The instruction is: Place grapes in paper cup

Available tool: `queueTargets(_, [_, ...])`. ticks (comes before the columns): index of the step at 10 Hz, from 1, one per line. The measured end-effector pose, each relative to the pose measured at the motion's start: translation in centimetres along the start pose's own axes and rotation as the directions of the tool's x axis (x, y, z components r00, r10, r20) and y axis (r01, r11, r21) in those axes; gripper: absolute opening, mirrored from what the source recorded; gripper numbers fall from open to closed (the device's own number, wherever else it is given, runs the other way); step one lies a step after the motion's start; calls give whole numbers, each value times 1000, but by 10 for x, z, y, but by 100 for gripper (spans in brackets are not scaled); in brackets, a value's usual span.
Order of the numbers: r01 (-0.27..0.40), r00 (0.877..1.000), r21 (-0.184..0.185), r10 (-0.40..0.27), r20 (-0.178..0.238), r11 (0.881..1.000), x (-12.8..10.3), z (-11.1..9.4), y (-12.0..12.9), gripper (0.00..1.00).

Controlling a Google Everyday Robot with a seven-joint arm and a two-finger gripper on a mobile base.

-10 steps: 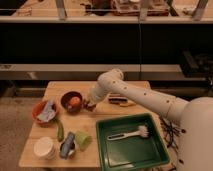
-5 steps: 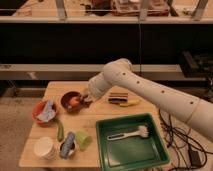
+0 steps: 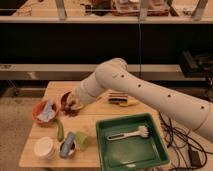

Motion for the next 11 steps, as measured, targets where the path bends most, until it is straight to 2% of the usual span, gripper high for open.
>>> queueTargets(3, [111, 992, -11, -110, 56, 994, -38, 16, -24, 0])
queueTargets(4, [149, 986, -28, -146, 83, 988, -51, 24, -29, 0])
queueTargets(8, [149, 985, -32, -145, 90, 988, -50, 24, -28, 0])
queueTargets(9, [149, 983, -42, -143, 112, 988, -46, 26, -24, 0])
queueTargets(10, [153, 976, -51, -142, 163, 987, -43, 32, -18, 0])
queueTargets(11, [162, 962, -62, -144, 231, 985, -49, 43, -13, 0])
